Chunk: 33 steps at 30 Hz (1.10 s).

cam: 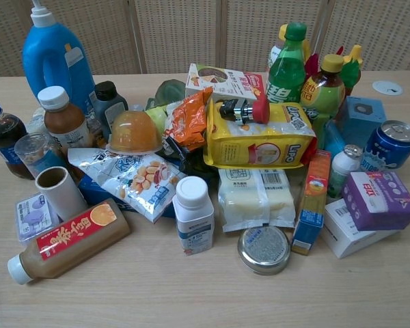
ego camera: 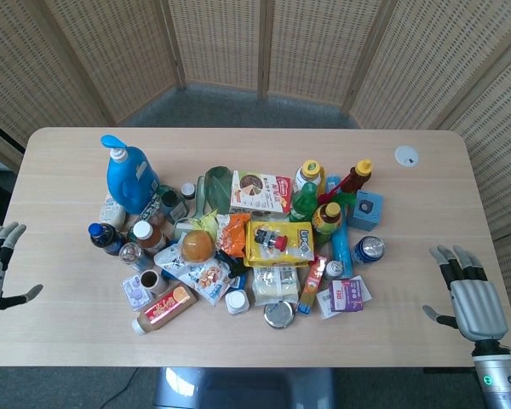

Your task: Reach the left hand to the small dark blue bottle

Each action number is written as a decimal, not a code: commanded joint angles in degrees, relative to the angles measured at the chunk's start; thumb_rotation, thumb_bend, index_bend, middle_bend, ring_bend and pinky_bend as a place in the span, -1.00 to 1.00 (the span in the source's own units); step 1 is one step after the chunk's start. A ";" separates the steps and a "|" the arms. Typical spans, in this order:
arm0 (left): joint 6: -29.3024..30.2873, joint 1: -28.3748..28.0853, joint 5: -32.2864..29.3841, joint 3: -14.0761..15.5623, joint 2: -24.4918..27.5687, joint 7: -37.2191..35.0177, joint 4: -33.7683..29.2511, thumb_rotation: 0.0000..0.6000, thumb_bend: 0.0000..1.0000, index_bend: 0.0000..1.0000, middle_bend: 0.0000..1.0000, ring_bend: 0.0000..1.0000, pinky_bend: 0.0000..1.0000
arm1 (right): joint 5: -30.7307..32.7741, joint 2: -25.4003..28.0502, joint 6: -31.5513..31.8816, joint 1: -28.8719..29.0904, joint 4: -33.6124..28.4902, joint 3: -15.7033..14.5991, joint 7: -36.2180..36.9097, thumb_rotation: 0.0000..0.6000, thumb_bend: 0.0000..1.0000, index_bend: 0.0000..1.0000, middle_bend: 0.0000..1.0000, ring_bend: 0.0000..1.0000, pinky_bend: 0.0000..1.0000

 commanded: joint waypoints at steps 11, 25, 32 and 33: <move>-3.77 -4.75 -0.16 -2.82 -13.43 -19.31 20.78 1.00 -0.74 -1.00 -1.00 -1.00 -1.00 | -0.27 0.11 -0.03 0.03 -0.20 -0.17 0.06 1.00 -1.00 -1.00 -1.00 -1.00 -1.00; -9.06 -9.42 -3.88 -5.22 -22.13 -18.87 26.54 1.00 -0.74 -1.00 -1.00 -1.00 -1.00 | -0.28 0.46 -0.07 0.03 -0.35 -0.21 0.86 1.00 -1.00 -1.00 -1.00 -1.00 -1.00; -10.07 -10.85 -4.04 -5.39 -26.39 -20.54 32.18 1.00 -0.74 -1.00 -1.00 -1.00 -1.00 | -0.40 0.64 -0.40 0.11 -0.66 -0.38 1.69 1.00 -1.00 -1.00 -1.00 -1.00 -1.00; -10.13 -11.14 -3.96 -5.46 -27.06 -20.96 32.96 1.00 -0.74 -1.00 -1.00 -1.00 -1.00 | -0.55 0.70 -0.47 0.14 -0.81 -0.46 1.96 1.00 -1.00 -1.00 -1.00 -1.00 -1.00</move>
